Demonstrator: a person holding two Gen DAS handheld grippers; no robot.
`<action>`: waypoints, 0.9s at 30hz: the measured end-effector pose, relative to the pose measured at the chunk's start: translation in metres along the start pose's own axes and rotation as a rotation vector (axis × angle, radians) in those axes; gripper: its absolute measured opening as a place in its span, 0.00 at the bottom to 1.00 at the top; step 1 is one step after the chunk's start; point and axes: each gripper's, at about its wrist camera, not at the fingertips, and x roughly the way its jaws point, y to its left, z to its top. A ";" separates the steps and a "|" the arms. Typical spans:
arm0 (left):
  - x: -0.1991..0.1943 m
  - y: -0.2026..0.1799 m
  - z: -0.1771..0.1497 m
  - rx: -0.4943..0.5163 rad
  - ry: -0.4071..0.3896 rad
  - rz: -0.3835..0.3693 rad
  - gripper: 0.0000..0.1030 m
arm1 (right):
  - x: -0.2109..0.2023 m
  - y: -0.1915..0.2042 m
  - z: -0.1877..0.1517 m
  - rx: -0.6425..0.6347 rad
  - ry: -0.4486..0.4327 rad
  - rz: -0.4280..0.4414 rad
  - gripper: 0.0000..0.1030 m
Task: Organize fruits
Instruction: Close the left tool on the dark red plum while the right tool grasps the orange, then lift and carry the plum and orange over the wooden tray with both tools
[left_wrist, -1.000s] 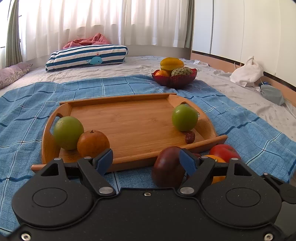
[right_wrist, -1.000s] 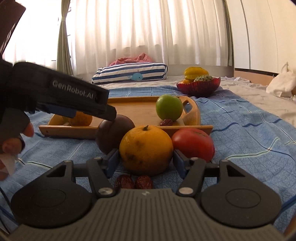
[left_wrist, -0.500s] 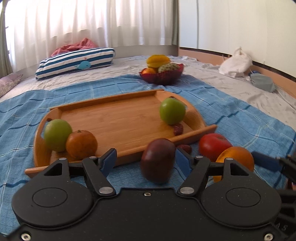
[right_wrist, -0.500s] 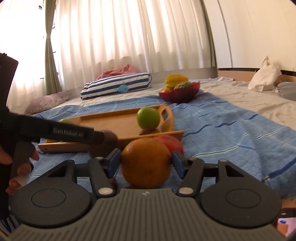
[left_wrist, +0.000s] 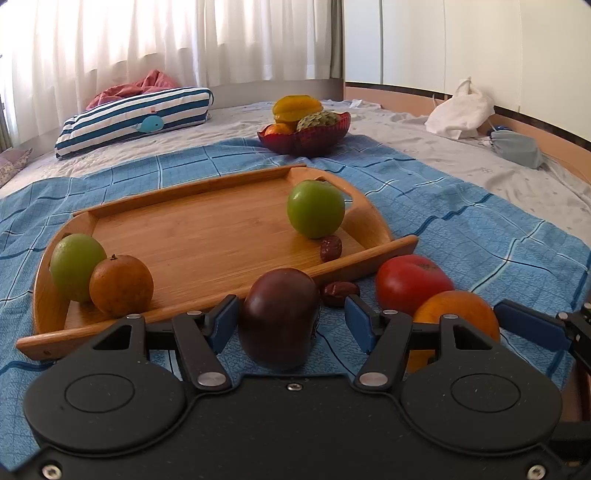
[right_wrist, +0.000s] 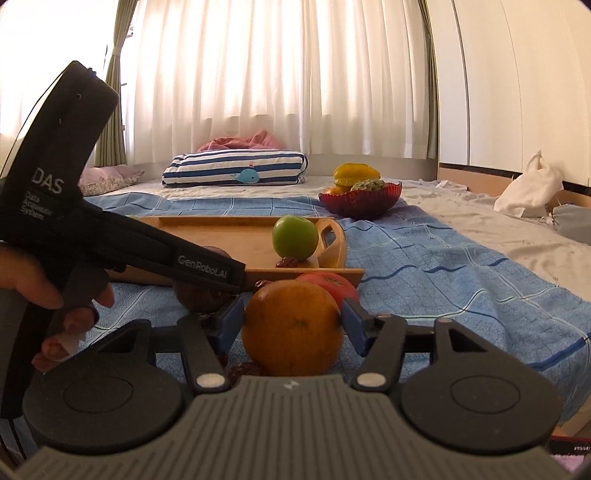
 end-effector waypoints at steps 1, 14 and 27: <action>0.001 0.000 -0.001 -0.001 0.000 0.004 0.59 | 0.001 -0.001 0.000 0.010 0.006 0.003 0.69; 0.013 0.000 -0.003 -0.015 0.004 0.042 0.47 | 0.012 -0.003 0.000 0.048 0.028 0.024 0.72; 0.026 0.006 -0.005 -0.082 0.054 0.036 0.48 | 0.016 -0.002 -0.001 0.044 0.042 0.032 0.74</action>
